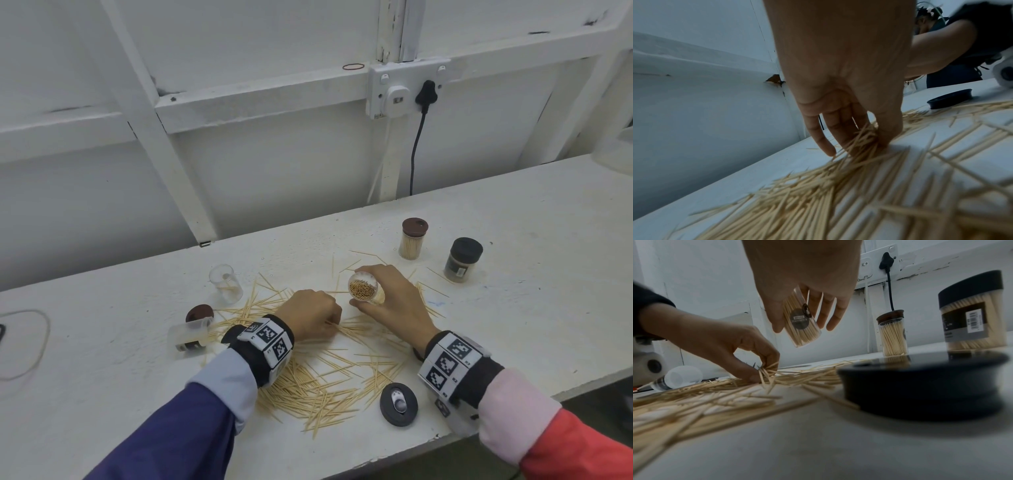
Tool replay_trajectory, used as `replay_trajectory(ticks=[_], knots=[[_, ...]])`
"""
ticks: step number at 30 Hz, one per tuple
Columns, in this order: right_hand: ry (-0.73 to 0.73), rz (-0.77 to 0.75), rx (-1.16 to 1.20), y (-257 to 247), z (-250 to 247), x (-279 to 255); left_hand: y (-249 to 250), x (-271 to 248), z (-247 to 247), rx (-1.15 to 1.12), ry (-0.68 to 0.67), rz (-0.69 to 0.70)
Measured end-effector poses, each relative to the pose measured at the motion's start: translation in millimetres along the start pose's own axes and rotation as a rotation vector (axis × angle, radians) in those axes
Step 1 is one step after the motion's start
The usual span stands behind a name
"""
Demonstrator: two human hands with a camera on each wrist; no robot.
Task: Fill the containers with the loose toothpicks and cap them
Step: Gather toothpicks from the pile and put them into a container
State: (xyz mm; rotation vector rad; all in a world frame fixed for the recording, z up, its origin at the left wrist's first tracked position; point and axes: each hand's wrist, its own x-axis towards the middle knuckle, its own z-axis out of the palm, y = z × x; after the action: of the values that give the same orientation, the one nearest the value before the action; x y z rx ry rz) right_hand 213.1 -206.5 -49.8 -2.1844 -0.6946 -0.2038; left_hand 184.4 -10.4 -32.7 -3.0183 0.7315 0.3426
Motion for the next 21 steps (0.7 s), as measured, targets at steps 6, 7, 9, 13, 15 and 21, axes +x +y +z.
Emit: replay_trajectory(ticks=[6, 7, 9, 13, 15, 21], knots=[[-0.008, 0.002, -0.009, -1, 0, 0, -1, 1, 5, 0.046, -0.036, -0.008], [-0.008, 0.002, -0.012, -1, 0, 0, -2, 1, 5, 0.032, -0.044, -0.004], [-0.007, 0.003, -0.011, -2, 0, 0, -5, 0, 4, 0.000, -0.050, -0.005], [-0.002, 0.011, -0.003, -2, -1, 0, -8, -2, 5, -0.094, -0.040, -0.042], [-0.001, 0.011, -0.004, -3, -1, 0, -9, -2, 4, -0.147, -0.024, -0.054], [0.000, 0.011, -0.018, -4, -2, 0, -13, -1, 3, -0.262, 0.006, -0.028]])
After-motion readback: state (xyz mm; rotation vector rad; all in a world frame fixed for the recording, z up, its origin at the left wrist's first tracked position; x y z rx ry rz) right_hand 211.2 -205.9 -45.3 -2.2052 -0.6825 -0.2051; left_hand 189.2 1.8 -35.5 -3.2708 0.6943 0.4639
